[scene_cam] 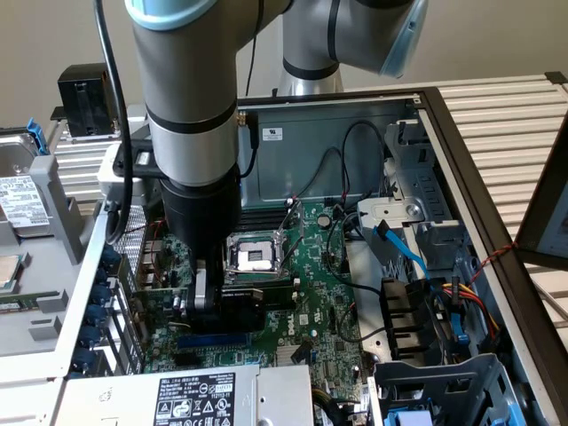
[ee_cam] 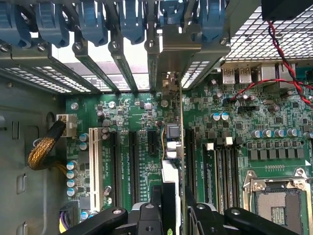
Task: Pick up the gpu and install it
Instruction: 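Insert the gpu into the slot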
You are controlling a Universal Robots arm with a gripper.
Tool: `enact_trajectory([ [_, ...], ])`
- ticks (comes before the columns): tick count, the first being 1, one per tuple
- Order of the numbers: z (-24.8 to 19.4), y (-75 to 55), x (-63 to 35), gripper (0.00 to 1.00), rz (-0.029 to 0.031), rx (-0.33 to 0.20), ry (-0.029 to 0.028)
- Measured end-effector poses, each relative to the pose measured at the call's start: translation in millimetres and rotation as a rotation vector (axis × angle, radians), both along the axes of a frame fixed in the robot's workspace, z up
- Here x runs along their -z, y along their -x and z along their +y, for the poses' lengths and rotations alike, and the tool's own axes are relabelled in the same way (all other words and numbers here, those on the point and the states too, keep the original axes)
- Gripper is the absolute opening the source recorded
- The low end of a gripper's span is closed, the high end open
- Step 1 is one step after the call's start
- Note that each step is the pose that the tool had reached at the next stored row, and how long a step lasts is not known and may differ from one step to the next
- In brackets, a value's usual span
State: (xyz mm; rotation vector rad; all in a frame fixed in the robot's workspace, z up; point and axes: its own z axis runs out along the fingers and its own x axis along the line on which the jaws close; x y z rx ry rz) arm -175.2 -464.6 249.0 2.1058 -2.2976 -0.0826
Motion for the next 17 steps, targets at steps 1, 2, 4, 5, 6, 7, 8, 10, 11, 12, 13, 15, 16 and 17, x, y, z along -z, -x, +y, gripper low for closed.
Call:
enact_trajectory([
  [1,0.0,0.0,0.2,0.27,0.0000,0.000,-0.0001],
  [2,0.0,0.0,0.3,0.27,0.0000,0.000,0.0000],
  [4,0.0,0.0,0.6,0.27,0.0001,0.000,0.0001],
  [5,0.0,0.0,0.9,0.27,0.0000,0.000,0.0000],
  [6,0.0,0.0,1.2,0.27,0.0000,0.000,0.0002],
  [7,0.0,0.1,1.3,0.27,0.0000,0.000,0.0004],
  [8,0.0,0.3,1.4,0.27,0.0000,0.000,0.0004],
  [10,0.0,0.8,1.5,0.27,-0.0001,0.000,0.0004],
  [11,0.0,0.8,1.5,0.27,-0.0001,0.000,0.0004],
  [12,0.0,0.9,1.6,0.27,0.0000,0.000,0.0005],
  [13,0.0,0.9,1.7,0.27,0.0001,0.000,0.0006],
  [15,0.0,0.9,2.3,0.27,0.0000,0.000,0.0005],
  [16,0.0,0.9,2.3,0.27,0.0000,0.000,0.0005],
  [17,0.0,0.9,2.4,0.27,0.0001,0.000,0.0006],
])
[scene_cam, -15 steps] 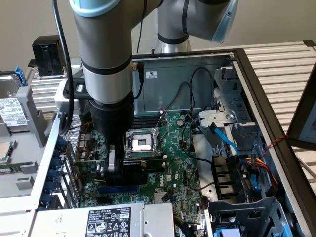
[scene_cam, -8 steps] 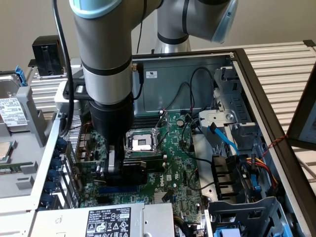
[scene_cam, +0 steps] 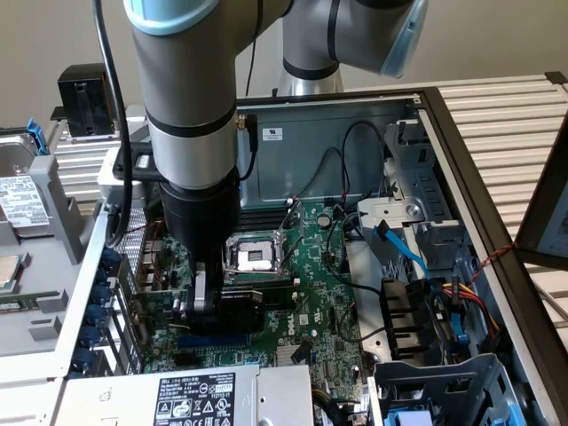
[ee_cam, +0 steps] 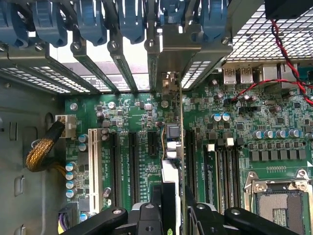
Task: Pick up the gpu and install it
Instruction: 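Insert the gpu into the slot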
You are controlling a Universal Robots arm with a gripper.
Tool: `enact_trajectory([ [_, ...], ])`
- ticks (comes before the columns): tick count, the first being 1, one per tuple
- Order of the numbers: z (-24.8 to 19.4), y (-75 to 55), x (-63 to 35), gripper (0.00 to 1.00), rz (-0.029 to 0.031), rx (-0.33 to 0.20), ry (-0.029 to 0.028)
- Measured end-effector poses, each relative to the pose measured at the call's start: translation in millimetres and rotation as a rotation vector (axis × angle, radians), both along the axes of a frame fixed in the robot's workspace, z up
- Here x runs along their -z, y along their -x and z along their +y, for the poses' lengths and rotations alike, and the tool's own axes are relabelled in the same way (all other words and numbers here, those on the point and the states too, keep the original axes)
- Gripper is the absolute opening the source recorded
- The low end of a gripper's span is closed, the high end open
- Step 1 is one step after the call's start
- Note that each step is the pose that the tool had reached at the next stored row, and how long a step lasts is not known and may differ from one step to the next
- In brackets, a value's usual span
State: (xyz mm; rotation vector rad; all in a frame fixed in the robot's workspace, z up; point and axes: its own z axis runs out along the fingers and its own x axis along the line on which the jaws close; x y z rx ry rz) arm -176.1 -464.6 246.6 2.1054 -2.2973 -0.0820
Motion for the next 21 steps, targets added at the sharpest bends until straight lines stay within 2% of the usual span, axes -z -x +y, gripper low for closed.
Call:
enact_trajectory([
  [10,1.0,0.2,1.0,0.27,0.0000,0.000,0.0007],
  [21,1.4,1.3,2.5,0.27,-0.0001,0.000,0.0051],
])
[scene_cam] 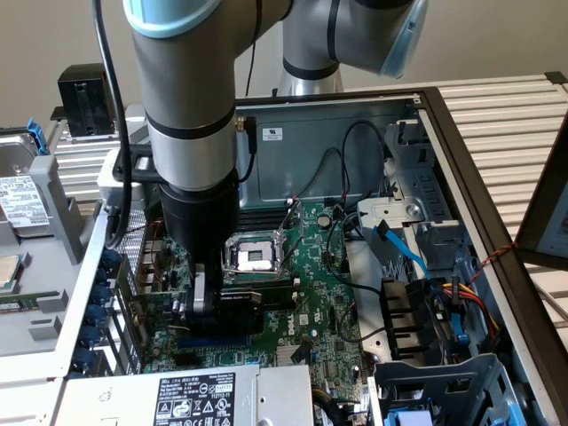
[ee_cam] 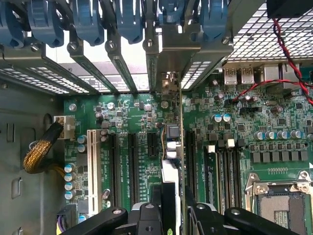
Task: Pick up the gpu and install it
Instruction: 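Insert the gpu into the slot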
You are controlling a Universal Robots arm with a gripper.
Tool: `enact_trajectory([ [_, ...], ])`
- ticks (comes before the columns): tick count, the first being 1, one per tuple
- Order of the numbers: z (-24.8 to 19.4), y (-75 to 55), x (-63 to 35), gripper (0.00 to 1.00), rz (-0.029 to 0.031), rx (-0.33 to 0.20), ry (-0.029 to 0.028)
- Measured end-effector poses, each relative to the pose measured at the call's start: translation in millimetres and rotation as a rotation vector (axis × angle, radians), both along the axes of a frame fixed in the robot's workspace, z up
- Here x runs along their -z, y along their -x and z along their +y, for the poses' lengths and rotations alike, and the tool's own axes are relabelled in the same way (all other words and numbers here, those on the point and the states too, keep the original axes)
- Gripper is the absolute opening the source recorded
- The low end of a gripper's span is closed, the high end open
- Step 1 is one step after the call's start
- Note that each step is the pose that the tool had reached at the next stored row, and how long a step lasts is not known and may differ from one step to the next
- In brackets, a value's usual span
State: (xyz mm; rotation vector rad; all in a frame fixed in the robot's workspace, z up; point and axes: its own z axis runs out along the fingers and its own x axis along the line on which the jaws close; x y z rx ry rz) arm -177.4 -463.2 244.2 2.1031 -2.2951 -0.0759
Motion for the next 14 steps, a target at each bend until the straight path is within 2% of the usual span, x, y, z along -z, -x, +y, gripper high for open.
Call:
enact_trajectory([
  [4,0.0,0.3,0.6,0.27,0.0000,0.000,0.0029],
  [14,0.3,0.3,0.2,0.27,0.0001,0.000,0.0038],
])
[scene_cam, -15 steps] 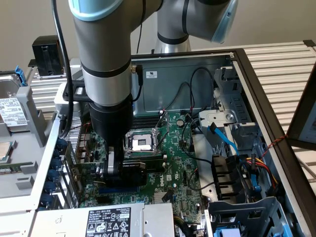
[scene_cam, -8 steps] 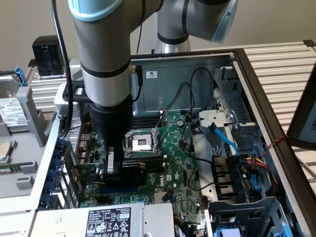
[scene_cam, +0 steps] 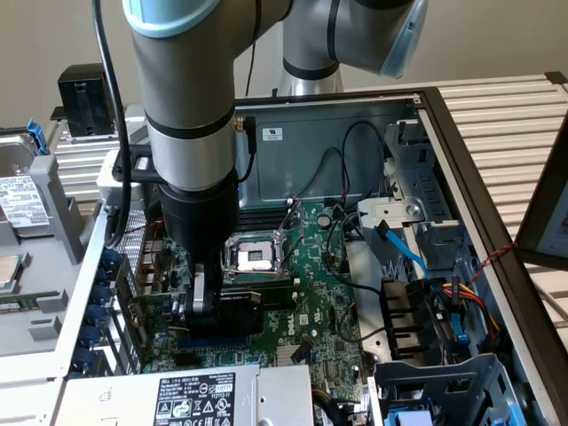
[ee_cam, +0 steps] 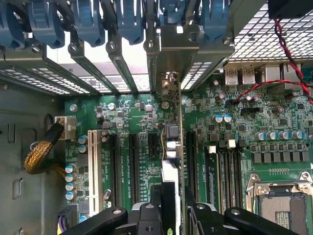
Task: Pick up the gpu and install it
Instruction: 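Insert the gpu into the slot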
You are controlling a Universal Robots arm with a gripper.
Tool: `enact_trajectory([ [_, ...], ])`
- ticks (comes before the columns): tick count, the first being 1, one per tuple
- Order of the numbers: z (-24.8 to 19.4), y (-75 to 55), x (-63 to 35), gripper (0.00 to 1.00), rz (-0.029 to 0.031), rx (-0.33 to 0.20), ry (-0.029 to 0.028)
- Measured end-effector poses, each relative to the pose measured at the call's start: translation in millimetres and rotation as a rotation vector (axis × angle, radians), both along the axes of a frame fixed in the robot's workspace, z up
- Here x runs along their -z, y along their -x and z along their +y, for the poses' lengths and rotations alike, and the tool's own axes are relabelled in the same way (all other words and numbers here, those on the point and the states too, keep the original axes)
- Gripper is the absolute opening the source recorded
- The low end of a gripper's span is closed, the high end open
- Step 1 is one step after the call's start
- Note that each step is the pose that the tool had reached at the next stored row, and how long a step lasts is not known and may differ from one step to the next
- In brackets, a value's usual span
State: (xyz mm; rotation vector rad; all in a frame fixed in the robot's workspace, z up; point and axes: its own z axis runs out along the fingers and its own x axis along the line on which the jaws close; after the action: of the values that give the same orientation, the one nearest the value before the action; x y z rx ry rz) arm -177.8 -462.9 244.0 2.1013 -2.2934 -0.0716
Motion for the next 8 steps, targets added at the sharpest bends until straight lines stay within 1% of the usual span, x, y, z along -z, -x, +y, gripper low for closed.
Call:
enact_trajectory([
  [8,0.0,0.0,1.0,0.27,0.0000,0.000,0.0004],
])
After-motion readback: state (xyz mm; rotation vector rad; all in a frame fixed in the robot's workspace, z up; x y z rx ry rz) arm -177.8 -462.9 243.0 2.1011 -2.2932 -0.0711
